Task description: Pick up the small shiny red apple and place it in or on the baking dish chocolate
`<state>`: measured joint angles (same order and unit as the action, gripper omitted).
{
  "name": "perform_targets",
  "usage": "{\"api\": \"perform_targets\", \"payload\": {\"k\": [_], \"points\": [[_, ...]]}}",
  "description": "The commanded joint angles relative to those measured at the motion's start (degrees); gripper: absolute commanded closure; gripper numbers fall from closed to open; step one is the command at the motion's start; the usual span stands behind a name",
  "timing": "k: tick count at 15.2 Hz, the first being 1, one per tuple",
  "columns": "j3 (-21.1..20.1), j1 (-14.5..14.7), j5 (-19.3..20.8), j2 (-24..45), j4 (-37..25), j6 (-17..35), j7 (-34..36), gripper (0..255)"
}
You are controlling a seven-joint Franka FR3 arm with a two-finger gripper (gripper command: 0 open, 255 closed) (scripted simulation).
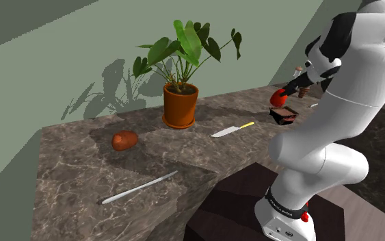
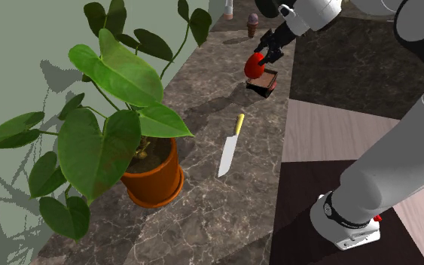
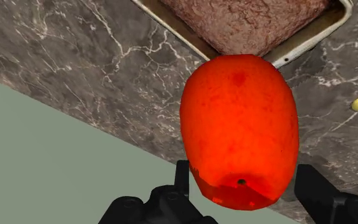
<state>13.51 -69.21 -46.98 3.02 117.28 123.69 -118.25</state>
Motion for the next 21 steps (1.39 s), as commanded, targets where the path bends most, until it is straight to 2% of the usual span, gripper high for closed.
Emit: {"api": "perform_targets", "payload": {"k": [1,8,21], "points": [[1.48,-1.68,0.13,1.31,-1.74,-2.52,-2.03,255],[5.03,-7.0,-0.11,8.63,-11.72,-10.78,-6.48,255],[4.2,-7.2,-4.33,12.96,-7.99,-5.48,-12.92,255]]}}
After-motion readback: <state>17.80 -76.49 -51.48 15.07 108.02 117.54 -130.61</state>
